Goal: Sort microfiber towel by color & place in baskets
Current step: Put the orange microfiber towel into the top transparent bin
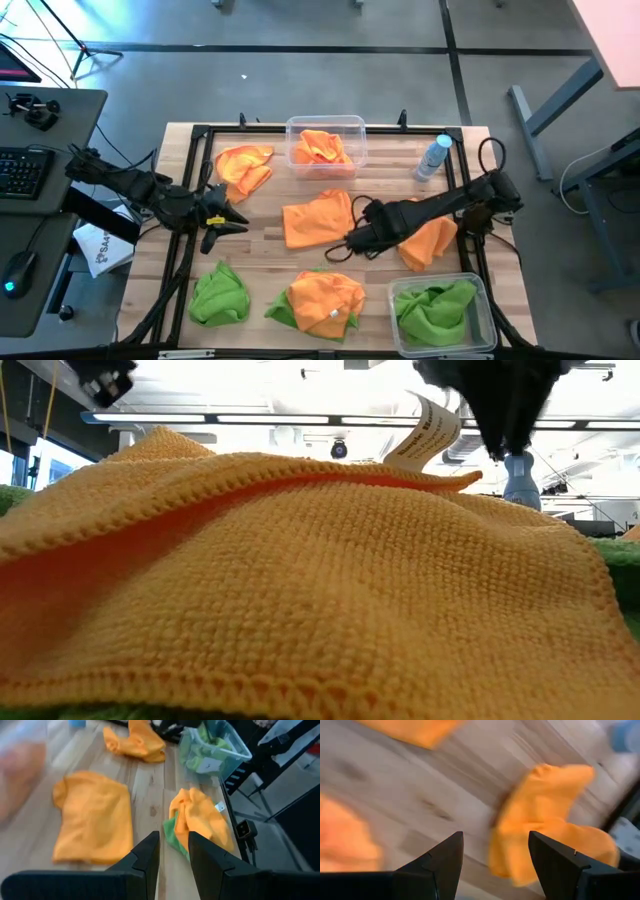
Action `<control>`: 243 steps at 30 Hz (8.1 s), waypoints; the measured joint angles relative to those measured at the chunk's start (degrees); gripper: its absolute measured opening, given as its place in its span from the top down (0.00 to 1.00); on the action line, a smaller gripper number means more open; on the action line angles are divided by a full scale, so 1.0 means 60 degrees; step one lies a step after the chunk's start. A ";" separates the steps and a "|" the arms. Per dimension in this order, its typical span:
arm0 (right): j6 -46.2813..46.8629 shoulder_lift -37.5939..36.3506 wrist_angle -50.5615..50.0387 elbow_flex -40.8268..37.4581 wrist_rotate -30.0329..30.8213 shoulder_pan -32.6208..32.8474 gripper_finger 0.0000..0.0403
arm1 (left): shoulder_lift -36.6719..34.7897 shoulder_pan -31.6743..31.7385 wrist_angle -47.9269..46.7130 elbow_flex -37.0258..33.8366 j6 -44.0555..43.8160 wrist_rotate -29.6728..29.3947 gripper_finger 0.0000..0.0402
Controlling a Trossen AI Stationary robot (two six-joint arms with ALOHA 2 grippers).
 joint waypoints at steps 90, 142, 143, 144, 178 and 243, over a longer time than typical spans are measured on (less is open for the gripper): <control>-0.8845 0.2494 0.6571 0.3248 0.0280 -0.6729 1.00 | 0.0022 0.2214 0.2434 -0.1149 0.1669 -0.2975 0.78; -0.7682 0.3750 0.3034 0.5819 0.0146 -0.6924 0.50 | -0.0940 0.5348 0.2051 -0.1149 0.4310 -0.0516 0.78; -0.7682 0.3646 0.2981 0.5672 0.0264 -0.6857 0.51 | -0.0940 0.5348 0.2051 -0.1149 0.4309 -0.0516 0.78; -0.7700 0.3503 0.2979 0.5509 0.0294 -0.6804 0.52 | -0.0940 0.5348 0.2051 -0.1149 0.4306 -0.0516 0.78; -0.4889 -0.6150 0.6679 -0.4867 0.0718 -0.4091 0.68 | 0.5083 0.1976 0.0489 0.2191 0.0637 -0.1338 0.78; -0.6389 -0.6654 0.6496 -0.4964 0.0681 -0.3764 0.68 | 1.2095 -0.0663 -0.0654 0.5796 -0.5121 0.2600 0.78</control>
